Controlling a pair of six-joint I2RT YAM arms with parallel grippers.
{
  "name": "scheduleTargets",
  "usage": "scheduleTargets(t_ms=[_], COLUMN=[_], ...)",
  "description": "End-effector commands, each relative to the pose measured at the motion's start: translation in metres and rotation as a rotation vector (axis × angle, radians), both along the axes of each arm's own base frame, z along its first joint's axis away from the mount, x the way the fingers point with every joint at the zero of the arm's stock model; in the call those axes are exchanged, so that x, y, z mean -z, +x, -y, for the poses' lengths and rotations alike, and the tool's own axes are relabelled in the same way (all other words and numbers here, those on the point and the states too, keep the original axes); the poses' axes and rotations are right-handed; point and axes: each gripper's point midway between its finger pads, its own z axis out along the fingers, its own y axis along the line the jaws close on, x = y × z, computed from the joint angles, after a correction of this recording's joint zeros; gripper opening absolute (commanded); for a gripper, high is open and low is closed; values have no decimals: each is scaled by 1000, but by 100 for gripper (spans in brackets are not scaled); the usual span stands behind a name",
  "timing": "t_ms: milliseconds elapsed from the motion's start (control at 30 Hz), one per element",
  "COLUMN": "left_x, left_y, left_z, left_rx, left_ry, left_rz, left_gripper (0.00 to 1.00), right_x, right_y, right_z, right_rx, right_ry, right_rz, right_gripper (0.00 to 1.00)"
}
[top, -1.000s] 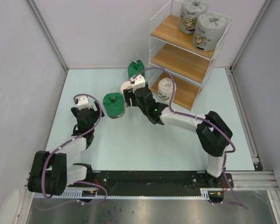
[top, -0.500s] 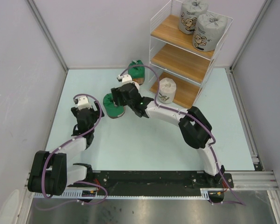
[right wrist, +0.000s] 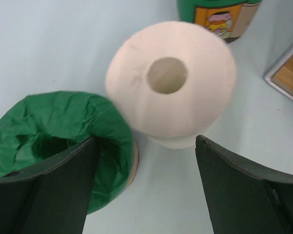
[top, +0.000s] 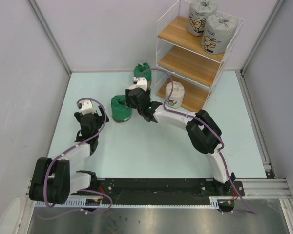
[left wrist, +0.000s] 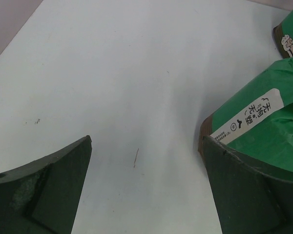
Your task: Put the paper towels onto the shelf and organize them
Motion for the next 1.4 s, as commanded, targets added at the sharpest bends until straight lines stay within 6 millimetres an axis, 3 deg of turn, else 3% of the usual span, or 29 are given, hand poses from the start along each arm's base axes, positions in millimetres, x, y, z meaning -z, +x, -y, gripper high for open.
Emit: scheduleTargets(t_ms=[0,133,467,667,733,767,900,967,1000,1033,1100,1167,1367], left_x=[-21,-22,-22,-22,-23,-22,-22,-21,-22,-21,-21,-21,-22], left_y=[10,11,11,11,11,11,11,11,11,11,11,11,12], left_z=[0,1,1,1,1,1,1,1,1,1,1,1,1], left_rx=[4,5,5,7,5,5,7,7,7,7,5,5,7], left_ry=[0,0,0,-1,-1,0,-1,0,-1,0,0,0,0], left_rz=[60,60,60,60,63,60,60,58,60,58,58,58,58], left_gripper=[100,100,100,100,100,100,100,100,100,100,100,100,100], right_x=[-54,-63,-92,-98,-93,-99,-78,-74,-82,-70,-72,-59,-34], right_y=[26,35,23,5,5,9,27,32,38,43,49,56,60], right_z=[26,32,36,33,31,30,31,28,27,26,26,28,40], right_rx=[165,187,129,71,65,74,122,131,143,156,180,215,274], right_ry=[140,176,227,219,202,210,175,171,185,170,185,185,164], right_rz=[101,114,176,181,172,179,132,121,130,115,110,84,17], right_gripper=[83,83,83,83,83,83,83,83,83,83,83,83,83])
